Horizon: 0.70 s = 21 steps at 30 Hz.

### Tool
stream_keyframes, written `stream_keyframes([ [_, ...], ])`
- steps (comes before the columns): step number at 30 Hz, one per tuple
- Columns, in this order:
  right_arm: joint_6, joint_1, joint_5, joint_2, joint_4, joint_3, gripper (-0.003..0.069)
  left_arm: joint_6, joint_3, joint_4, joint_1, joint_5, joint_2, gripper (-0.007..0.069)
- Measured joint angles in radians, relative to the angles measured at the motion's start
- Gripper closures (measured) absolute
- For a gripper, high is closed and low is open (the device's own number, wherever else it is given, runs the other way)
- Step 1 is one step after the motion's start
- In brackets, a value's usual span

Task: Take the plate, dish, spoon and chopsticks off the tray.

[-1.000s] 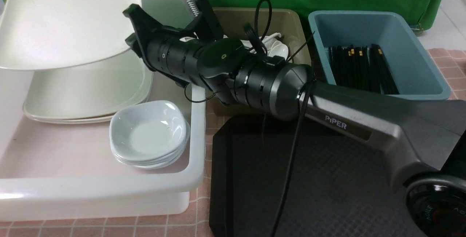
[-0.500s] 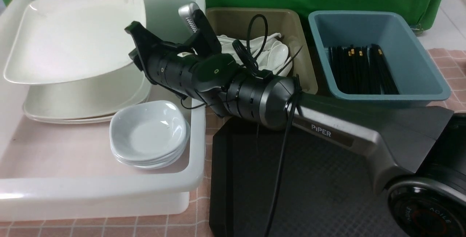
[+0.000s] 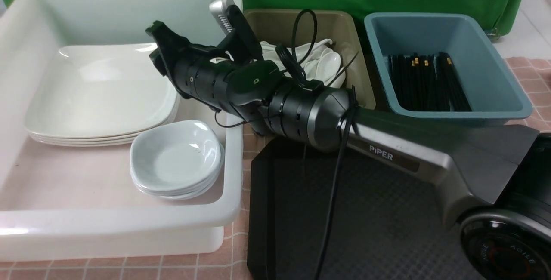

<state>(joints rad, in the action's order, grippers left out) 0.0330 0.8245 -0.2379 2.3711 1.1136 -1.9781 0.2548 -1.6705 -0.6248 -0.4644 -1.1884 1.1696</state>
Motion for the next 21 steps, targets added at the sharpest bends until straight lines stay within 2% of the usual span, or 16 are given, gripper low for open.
stream_keyframes([
  [3, -0.050, -0.006, 0.035, -0.015, 0.001, 0.000, 0.0374, 0.000, 0.000, 0.000, 0.000, -0.005, 0.010, 0.0606],
  [8, -0.206, -0.055, 0.231, -0.100, -0.037, 0.000, 0.0449, 0.000, 0.000, 0.000, 0.000, -0.018, 0.020, 0.0606],
  [10, -0.281, -0.117, 0.405, -0.190, -0.087, 0.000, 0.0512, 0.000, 0.000, -0.002, 0.000, -0.028, 0.022, 0.0606],
  [15, -0.356, -0.251, 0.802, -0.429, -0.233, -0.001, 0.0627, 0.000, 0.000, -0.032, 0.000, -0.030, 0.022, 0.0606],
  [18, -0.356, -0.321, 0.999, -0.564, -0.335, -0.006, 0.0629, 0.000, 0.000, -0.052, 0.000, -0.031, 0.022, 0.0606],
  [21, -0.313, -0.378, 1.204, -0.697, -0.525, -0.008, 0.0629, 0.000, 0.000, -0.075, 0.000, -0.032, 0.022, 0.0606],
])
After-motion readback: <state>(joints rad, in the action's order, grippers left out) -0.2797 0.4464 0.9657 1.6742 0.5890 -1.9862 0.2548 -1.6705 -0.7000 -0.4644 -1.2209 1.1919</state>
